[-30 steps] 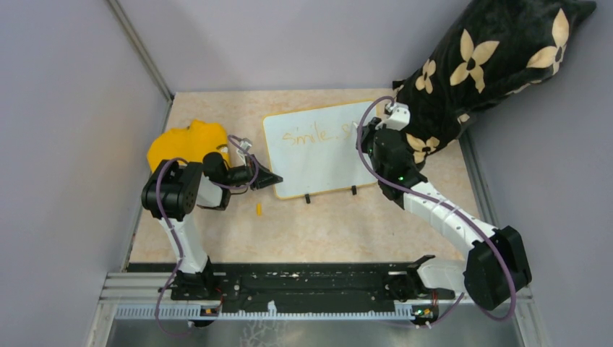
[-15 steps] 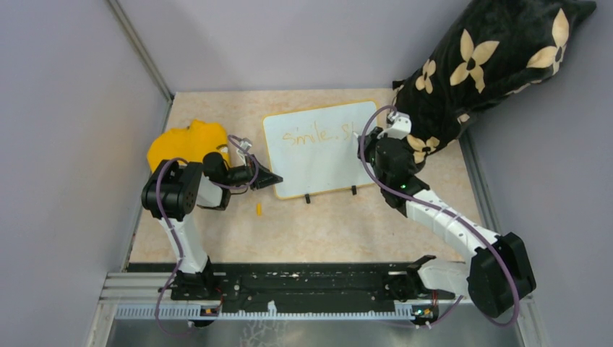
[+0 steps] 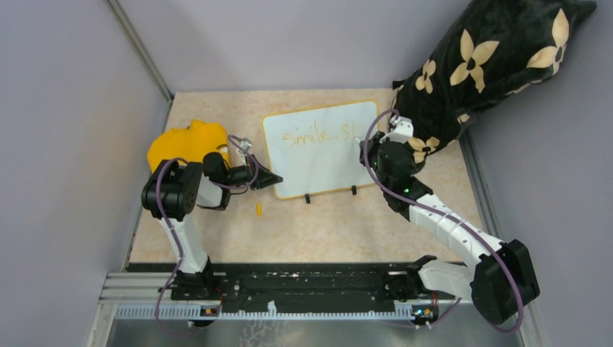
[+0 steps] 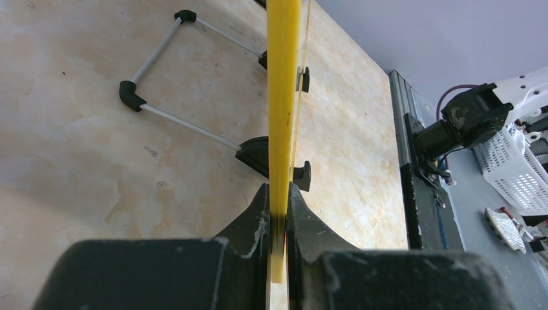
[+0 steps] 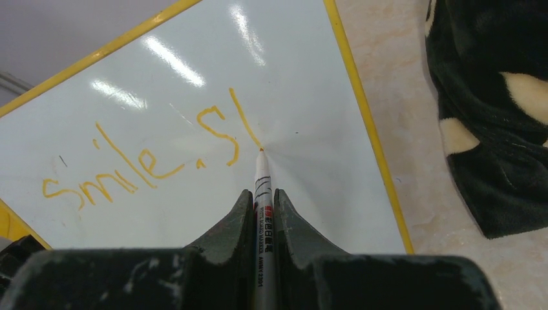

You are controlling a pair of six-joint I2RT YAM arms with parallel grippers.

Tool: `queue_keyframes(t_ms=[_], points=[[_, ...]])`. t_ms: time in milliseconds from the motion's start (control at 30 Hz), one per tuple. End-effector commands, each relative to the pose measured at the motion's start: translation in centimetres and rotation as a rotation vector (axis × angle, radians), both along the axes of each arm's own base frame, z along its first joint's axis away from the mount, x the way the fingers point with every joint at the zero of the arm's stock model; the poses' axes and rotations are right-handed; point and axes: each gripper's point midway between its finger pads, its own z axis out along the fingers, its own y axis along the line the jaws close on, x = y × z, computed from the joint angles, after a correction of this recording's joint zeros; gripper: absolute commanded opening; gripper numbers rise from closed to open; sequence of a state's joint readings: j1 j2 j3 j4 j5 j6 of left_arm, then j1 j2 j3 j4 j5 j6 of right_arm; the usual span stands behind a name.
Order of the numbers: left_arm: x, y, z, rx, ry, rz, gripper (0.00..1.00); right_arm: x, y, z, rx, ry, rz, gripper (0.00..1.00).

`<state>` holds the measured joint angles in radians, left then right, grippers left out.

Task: Write a sentence on the whiteboard

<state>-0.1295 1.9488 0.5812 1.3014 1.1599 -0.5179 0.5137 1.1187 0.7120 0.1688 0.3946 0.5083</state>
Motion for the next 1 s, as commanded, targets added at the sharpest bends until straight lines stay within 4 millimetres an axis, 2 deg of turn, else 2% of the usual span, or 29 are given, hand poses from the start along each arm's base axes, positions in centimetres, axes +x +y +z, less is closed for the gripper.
queue_keyframes(t_ms=[0, 133, 433, 767, 967], points=[[0.4, 0.2, -1.6, 0.021, 0.04, 0.03, 0.0, 0.0, 0.4, 4.2, 0.066, -0.101, 0.028, 0.0], [0.5, 0.2, -1.6, 0.021, 0.04, 0.03, 0.0, 0.2, 1.3, 5.3, 0.083, -0.125, 0.067, 0.0], [0.4, 0.2, -1.6, 0.021, 0.04, 0.028, 0.0, 1.2, 2.1, 5.6, 0.088, -0.129, 0.081, 0.0], [0.5, 0.2, -1.6, 0.021, 0.039, 0.029, 0.0, 2.1, 1.2, 5.0, 0.062, -0.122, 0.012, 0.0], [0.5, 0.2, -1.6, 0.021, 0.04, 0.029, 0.0, 2.2, -0.1, 4.2, 0.04, -0.104, -0.044, 0.0]])
